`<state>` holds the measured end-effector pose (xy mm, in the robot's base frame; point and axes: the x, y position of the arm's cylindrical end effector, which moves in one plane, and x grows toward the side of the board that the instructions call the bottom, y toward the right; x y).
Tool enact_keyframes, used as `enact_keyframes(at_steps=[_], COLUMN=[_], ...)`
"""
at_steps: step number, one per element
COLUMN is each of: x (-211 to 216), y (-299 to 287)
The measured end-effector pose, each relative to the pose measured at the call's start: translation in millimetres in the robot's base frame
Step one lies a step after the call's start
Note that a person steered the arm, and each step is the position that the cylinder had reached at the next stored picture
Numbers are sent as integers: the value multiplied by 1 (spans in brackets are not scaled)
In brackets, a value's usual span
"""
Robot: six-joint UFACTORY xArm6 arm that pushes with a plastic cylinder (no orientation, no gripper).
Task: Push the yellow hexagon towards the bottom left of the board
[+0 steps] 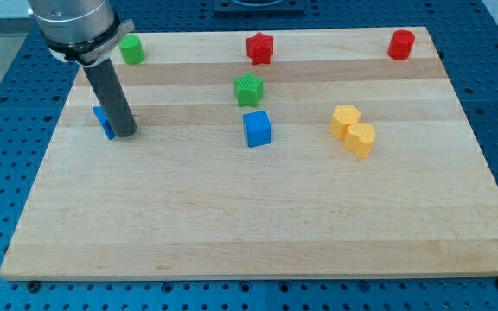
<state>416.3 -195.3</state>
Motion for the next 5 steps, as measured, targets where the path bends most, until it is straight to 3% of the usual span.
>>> enact_keyframes(at_steps=[5], x=[-35], y=[164])
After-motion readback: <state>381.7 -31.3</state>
